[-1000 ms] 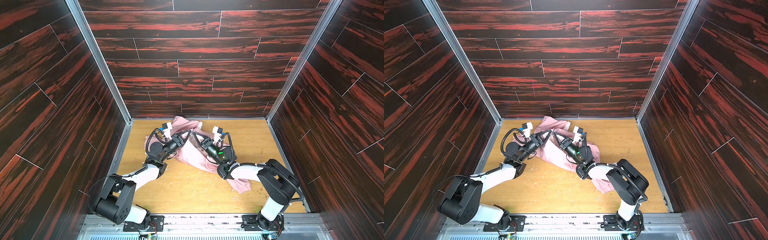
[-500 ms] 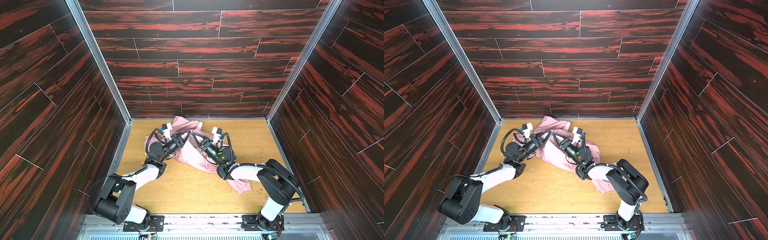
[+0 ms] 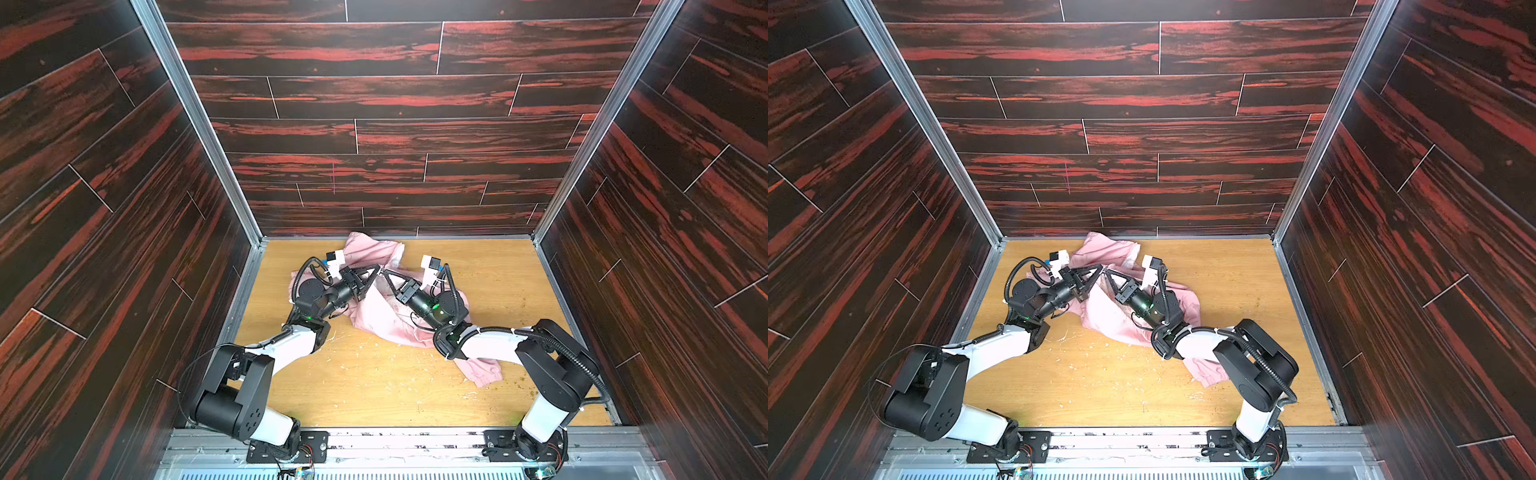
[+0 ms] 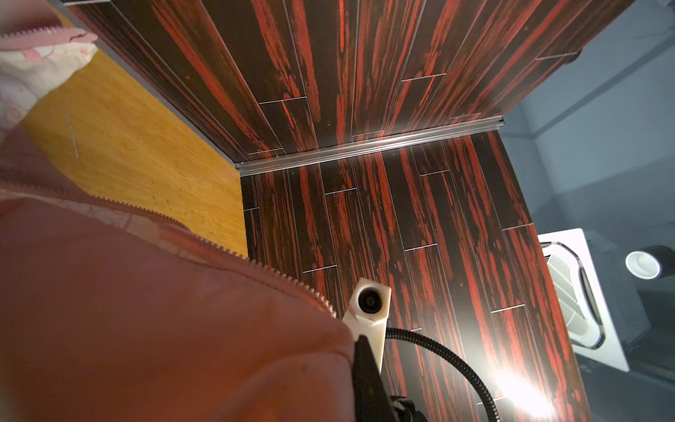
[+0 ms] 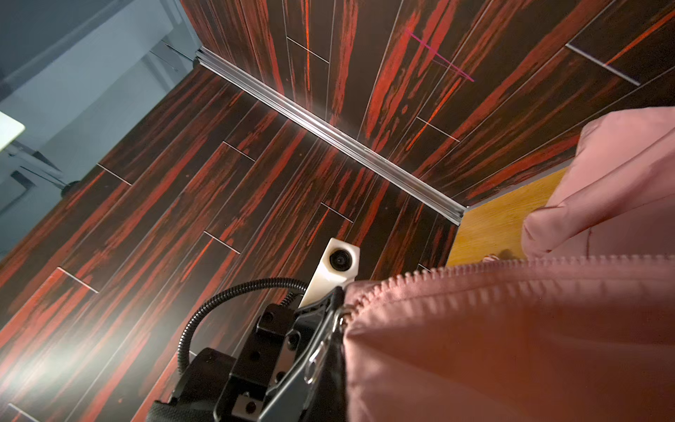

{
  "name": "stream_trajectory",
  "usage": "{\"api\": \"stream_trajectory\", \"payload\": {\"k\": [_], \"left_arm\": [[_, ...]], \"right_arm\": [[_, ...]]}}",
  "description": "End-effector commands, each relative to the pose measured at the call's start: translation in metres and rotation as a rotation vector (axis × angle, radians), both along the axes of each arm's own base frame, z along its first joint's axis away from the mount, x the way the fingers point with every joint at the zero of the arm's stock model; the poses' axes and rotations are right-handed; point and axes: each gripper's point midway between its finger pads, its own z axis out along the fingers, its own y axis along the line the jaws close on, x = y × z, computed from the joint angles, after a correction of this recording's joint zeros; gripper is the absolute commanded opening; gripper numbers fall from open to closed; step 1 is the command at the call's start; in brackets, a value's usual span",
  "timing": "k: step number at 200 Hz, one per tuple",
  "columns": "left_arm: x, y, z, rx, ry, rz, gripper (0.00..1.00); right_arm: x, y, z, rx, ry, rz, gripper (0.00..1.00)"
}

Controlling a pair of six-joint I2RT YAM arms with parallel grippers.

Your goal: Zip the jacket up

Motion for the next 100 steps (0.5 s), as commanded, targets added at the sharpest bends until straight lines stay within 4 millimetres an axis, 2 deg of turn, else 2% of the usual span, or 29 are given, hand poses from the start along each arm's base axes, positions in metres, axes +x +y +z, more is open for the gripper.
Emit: {"api": "stream_trajectory", "payload": {"k": [1, 37, 58, 100], "left_arm": [[0.018, 0.025, 0.057, -0.126, -0.118, 0.115, 0.00], [0.017, 0.020, 0.055, -0.055, -0.174, 0.113, 0.00], [0.018, 0.022, 0.044, 0.012, -0.189, 0.150, 0.00], [0.018, 0.020, 0.038, 0.092, -0.230, 0.198, 0.00]], "right_arm": [[-0.038, 0.025, 0.010, -0.034, -0.043, 0.191, 0.00], [-0.043, 0.036, 0.025, 0.037, 0.051, 0.333, 0.00], [-0.049, 0.041, 0.032, 0.101, 0.128, 0.405, 0.00], [-0.052, 0.049, 0.038, 0.150, 0.203, 0.452, 0.00]]}}
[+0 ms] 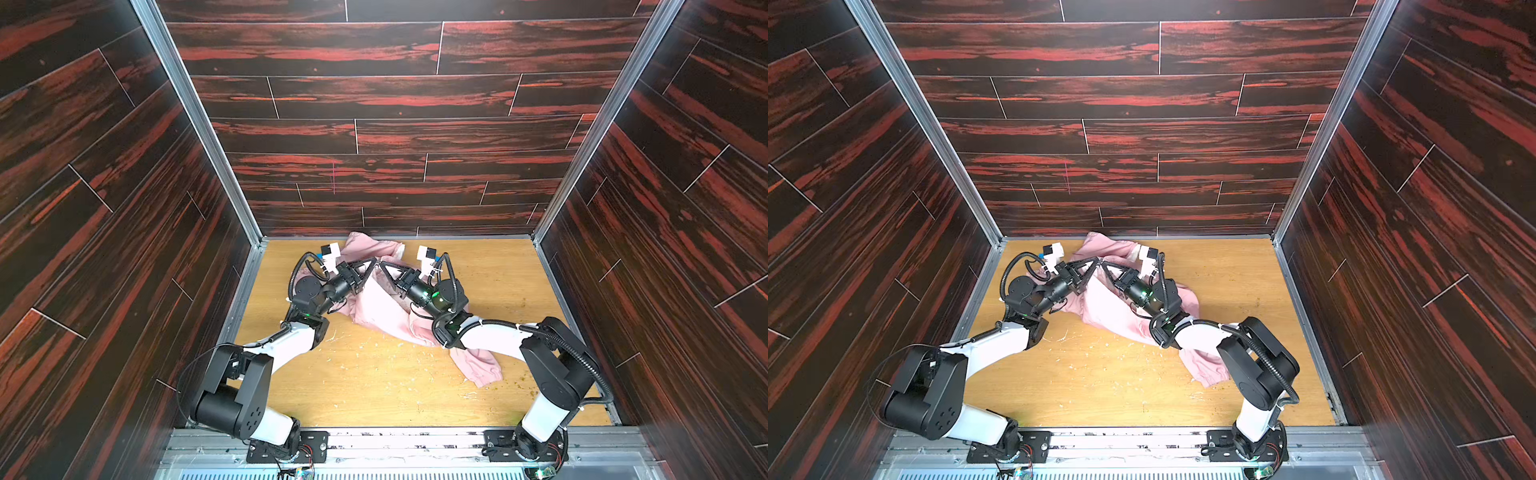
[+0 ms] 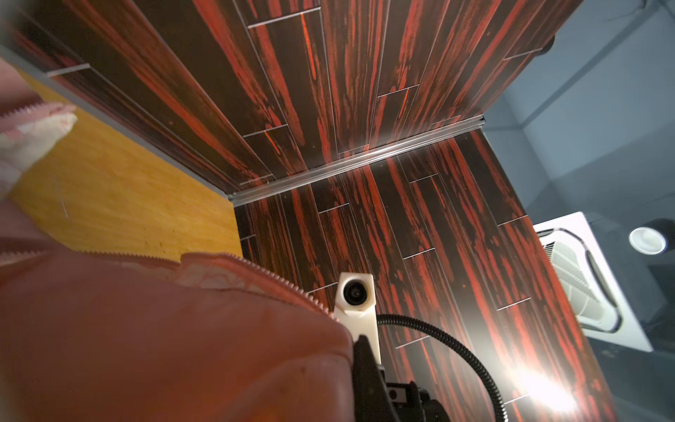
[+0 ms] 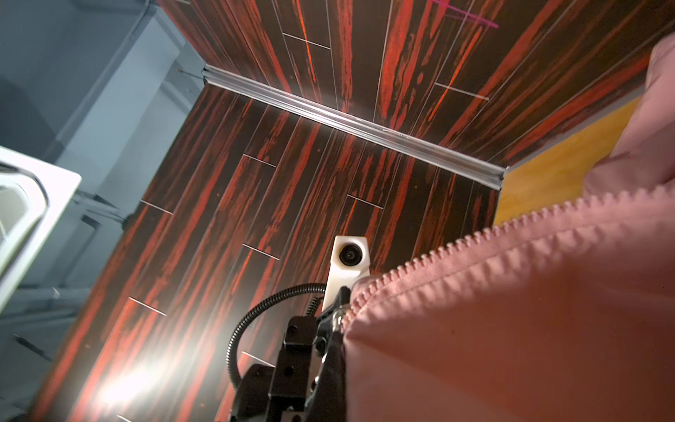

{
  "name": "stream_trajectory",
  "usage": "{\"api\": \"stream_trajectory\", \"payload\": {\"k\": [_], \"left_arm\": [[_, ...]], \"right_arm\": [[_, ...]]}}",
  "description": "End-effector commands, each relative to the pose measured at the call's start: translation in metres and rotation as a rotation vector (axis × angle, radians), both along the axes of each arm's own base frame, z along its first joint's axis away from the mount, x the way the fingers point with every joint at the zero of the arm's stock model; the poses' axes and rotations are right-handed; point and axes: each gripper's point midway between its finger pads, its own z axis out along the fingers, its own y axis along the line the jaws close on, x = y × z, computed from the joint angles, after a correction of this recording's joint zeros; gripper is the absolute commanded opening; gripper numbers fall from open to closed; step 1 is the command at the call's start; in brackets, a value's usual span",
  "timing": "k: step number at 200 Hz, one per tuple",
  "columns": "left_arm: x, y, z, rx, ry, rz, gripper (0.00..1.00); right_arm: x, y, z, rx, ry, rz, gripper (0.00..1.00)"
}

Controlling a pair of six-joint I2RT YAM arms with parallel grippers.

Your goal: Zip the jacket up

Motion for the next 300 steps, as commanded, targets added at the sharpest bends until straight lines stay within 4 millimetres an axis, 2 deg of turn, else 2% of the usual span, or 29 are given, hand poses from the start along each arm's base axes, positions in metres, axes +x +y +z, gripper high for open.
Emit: {"api": "stream_trajectory", "payload": {"k": [1, 78, 174, 198, 232, 262, 300], "left_arm": [[0.011, 0.011, 0.015, 0.026, -0.073, 0.126, 0.00], [0.025, 0.015, 0.030, -0.027, -0.097, 0.170, 0.00], [0.035, 0.022, 0.026, -0.027, -0.113, 0.234, 0.00], [0.030, 0.022, 0.023, 0.016, -0.122, 0.234, 0.00], [0.015, 0.018, 0.015, 0.095, -0.138, 0.230, 0.00], [0.003, 0.013, 0.008, 0.138, -0.142, 0.230, 0.00], [-0.001, 0.013, 0.006, 0.156, -0.152, 0.256, 0.00]], "right_arm": [[-0.059, 0.038, 0.010, 0.027, 0.004, 0.302, 0.00], [-0.079, 0.066, -0.015, -0.072, 0.018, 0.340, 0.00], [-0.111, 0.083, -0.012, -0.104, -0.011, 0.414, 0.00], [-0.105, 0.080, -0.006, -0.066, 0.003, 0.405, 0.00], [-0.075, 0.063, 0.009, -0.022, 0.023, 0.327, 0.00], [-0.055, 0.059, 0.012, -0.015, 0.041, 0.301, 0.00], [-0.056, 0.068, 0.017, -0.006, 0.047, 0.336, 0.00]]}}
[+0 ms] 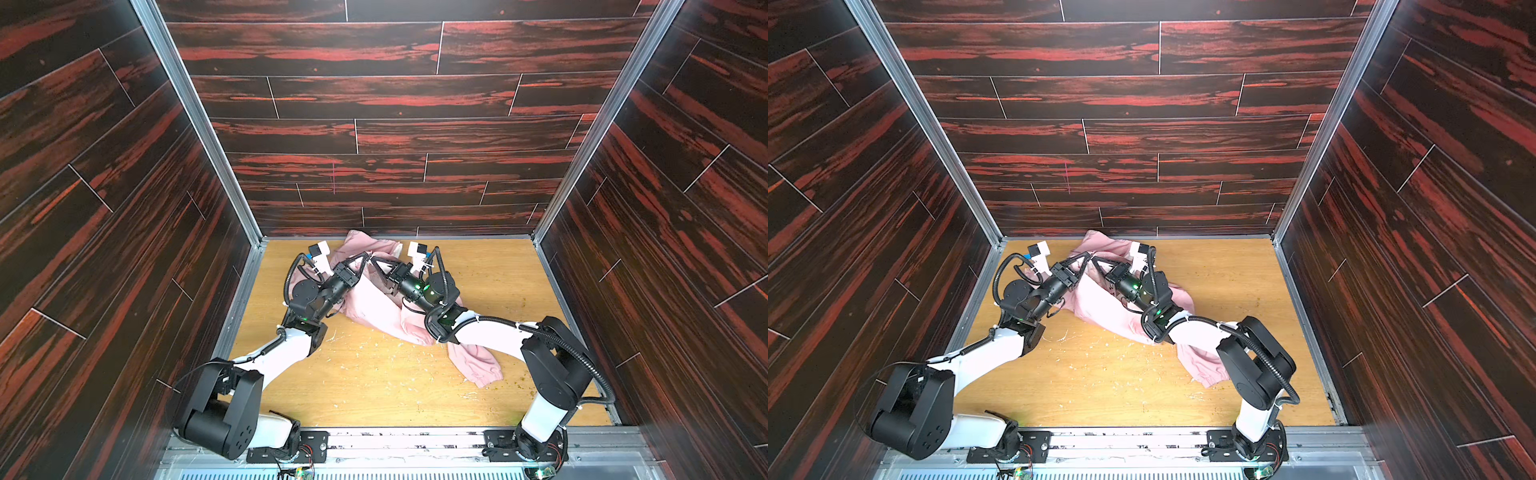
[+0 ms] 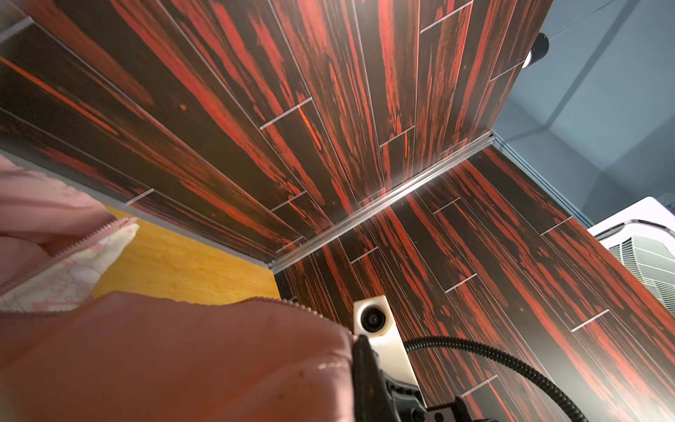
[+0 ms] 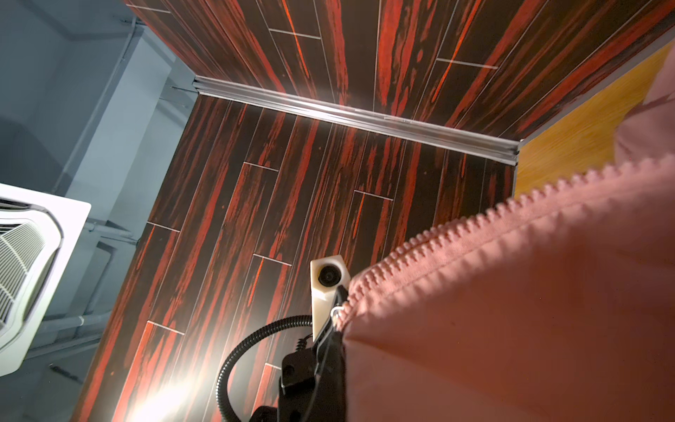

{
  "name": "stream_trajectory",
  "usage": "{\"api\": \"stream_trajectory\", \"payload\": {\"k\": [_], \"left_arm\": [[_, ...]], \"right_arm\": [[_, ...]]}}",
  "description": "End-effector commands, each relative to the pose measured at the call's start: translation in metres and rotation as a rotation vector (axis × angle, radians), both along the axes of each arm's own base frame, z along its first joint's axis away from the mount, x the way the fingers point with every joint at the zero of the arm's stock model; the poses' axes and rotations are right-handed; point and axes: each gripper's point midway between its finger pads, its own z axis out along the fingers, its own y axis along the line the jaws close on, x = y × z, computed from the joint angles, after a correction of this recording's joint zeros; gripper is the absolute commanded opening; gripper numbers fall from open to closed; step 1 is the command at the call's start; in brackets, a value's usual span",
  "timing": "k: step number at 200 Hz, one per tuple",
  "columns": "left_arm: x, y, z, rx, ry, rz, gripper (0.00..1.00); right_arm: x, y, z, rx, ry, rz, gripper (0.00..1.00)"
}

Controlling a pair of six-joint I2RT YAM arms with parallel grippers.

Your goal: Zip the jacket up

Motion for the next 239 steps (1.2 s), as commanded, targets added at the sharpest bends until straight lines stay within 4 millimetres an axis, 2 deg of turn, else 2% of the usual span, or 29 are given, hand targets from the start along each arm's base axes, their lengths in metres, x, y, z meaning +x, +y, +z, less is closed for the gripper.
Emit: {"api": "stream_trajectory", "payload": {"k": [1, 32, 65, 82, 121, 136, 150, 157, 185, 219, 239], "left_arm": [[-0.002, -0.007, -0.008, 0.040, 0.007, 0.021, 0.00], [0.003, -0.004, -0.001, 0.046, -0.016, 0.058, 0.00], [0.009, -0.001, 0.010, 0.010, -0.030, 0.084, 0.00], [0.010, 0.003, 0.019, -0.022, -0.036, 0.104, 0.00], [0.007, 0.012, 0.024, -0.027, -0.020, 0.146, 0.00], [0.007, 0.014, 0.028, -0.016, -0.019, 0.148, 0.00], [0.010, 0.014, 0.031, -0.004, -0.011, 0.137, 0.00], [0.011, 0.014, 0.033, 0.002, -0.013, 0.133, 0.00], [0.014, 0.011, 0.035, 0.019, -0.007, 0.119, 0.00], [0.020, 0.008, 0.037, 0.017, -0.010, 0.105, 0.00], [0.020, 0.008, 0.044, 0.004, -0.019, 0.094, 0.00]], "right_arm": [[-0.057, 0.042, 0.001, -0.015, -0.032, 0.292, 0.00], [-0.065, 0.047, -0.003, -0.037, -0.027, 0.314, 0.00], [-0.077, 0.058, -0.027, -0.107, 0.000, 0.345, 0.00], [-0.081, 0.058, -0.041, -0.144, 0.012, 0.349, 0.00], [-0.086, 0.052, -0.040, -0.194, -0.046, 0.336, 0.00], [-0.091, 0.055, -0.041, -0.220, -0.057, 0.349, 0.00], [-0.099, 0.058, -0.046, -0.239, -0.059, 0.390, 0.00], [-0.101, 0.060, -0.056, -0.267, -0.037, 0.405, 0.00], [-0.109, 0.067, -0.063, -0.300, -0.032, 0.449, 0.00], [-0.122, 0.079, -0.056, -0.307, -0.068, 0.495, 0.00], [-0.122, 0.079, -0.062, -0.329, -0.060, 0.493, 0.00]]}}
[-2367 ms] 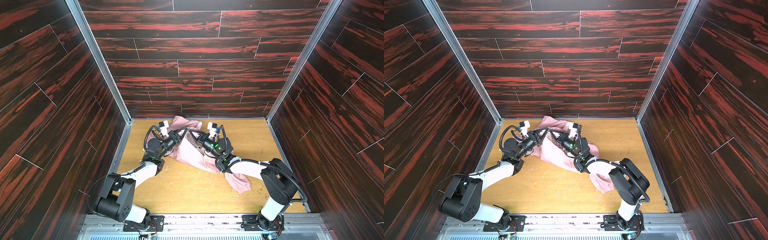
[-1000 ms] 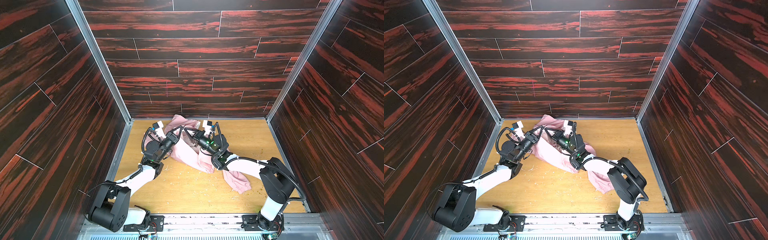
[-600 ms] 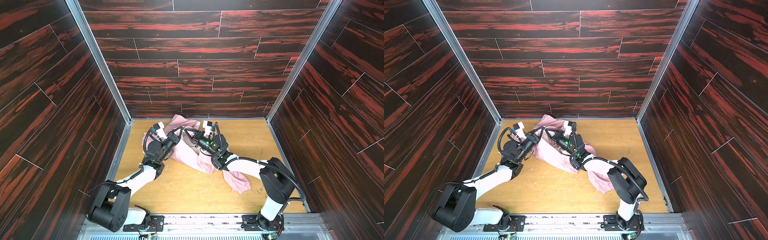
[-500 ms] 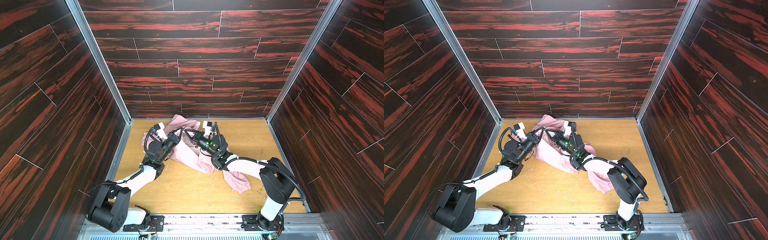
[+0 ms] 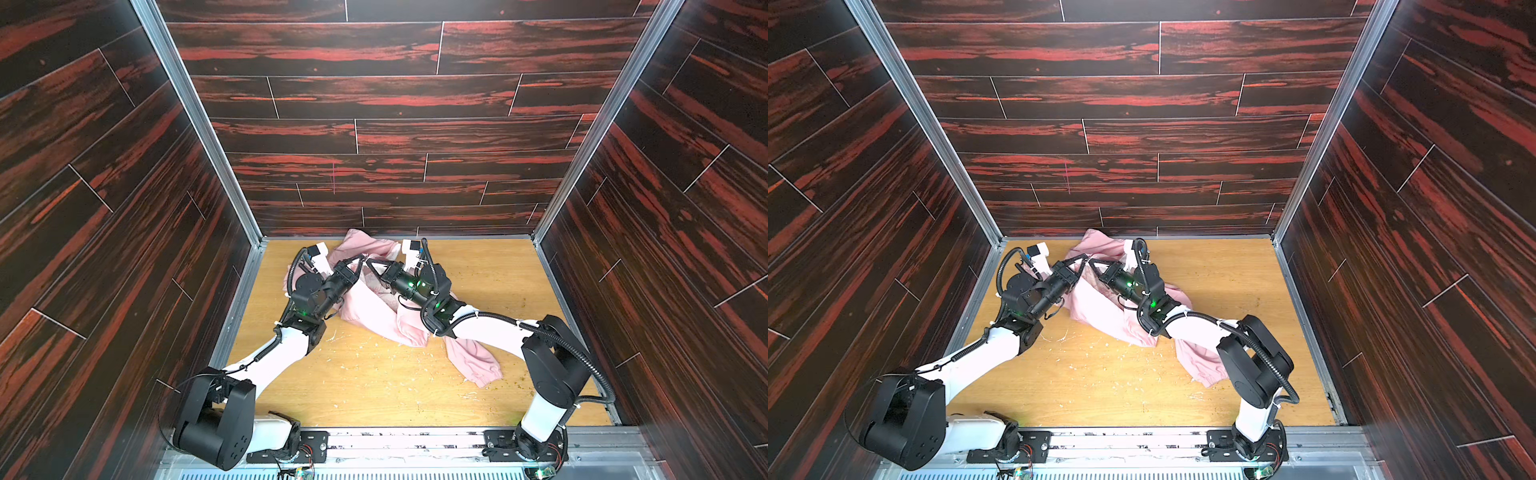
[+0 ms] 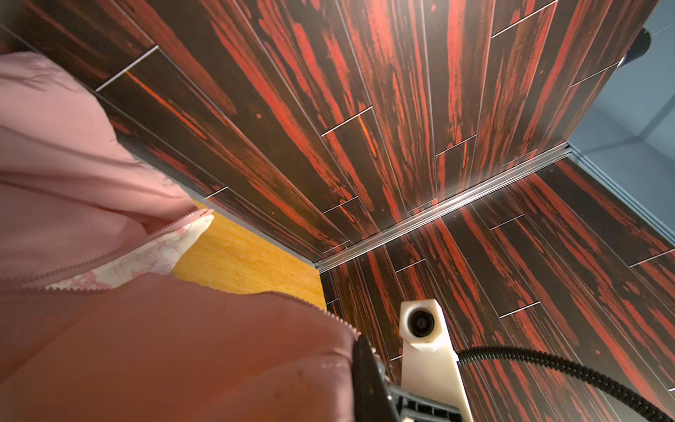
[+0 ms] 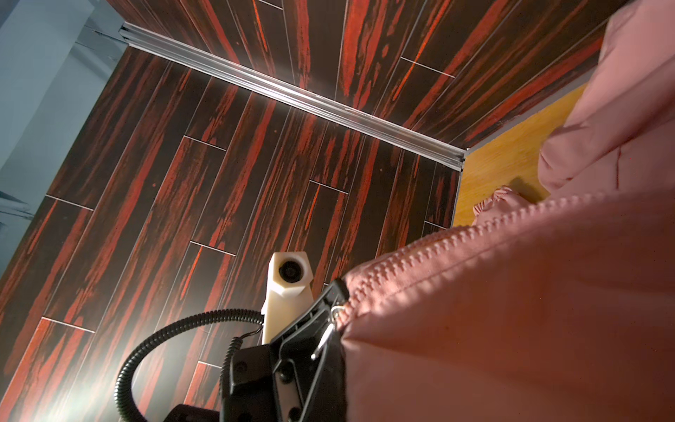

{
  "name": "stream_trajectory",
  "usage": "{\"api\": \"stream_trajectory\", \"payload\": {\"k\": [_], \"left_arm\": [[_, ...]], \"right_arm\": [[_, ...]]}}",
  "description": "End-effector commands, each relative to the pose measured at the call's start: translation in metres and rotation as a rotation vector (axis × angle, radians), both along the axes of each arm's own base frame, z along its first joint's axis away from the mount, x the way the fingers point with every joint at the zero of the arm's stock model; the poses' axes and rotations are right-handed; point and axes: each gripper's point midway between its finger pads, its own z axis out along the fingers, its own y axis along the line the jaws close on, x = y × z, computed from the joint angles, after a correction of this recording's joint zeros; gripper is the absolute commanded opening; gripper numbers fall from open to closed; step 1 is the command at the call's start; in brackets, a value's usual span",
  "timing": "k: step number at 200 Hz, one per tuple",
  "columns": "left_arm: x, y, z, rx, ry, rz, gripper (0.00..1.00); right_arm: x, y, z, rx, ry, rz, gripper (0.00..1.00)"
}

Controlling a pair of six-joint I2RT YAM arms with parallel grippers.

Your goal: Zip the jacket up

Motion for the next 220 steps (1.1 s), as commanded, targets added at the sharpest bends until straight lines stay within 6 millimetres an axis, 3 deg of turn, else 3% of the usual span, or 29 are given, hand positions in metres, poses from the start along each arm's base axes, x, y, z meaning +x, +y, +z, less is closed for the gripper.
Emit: {"api": "stream_trajectory", "payload": {"k": [1, 75, 162, 220], "left_arm": [[0.003, -0.001, 0.060, -0.064, -0.158, 0.003, 0.00], [-0.011, 0.020, 0.081, 0.029, -0.152, 0.004, 0.00], [-0.005, 0.028, 0.077, -0.062, -0.176, 0.044, 0.00], [-0.001, 0.029, 0.089, -0.093, -0.200, 0.052, 0.00]], "right_arm": [[-0.131, 0.065, -0.043, -0.136, 0.053, 0.516, 0.00], [-0.126, 0.044, -0.065, -0.173, 0.102, 0.509, 0.00], [-0.130, 0.055, -0.053, -0.111, 0.102, 0.559, 0.00], [-0.152, 0.076, -0.072, -0.161, 0.134, 0.634, 0.00]]}}
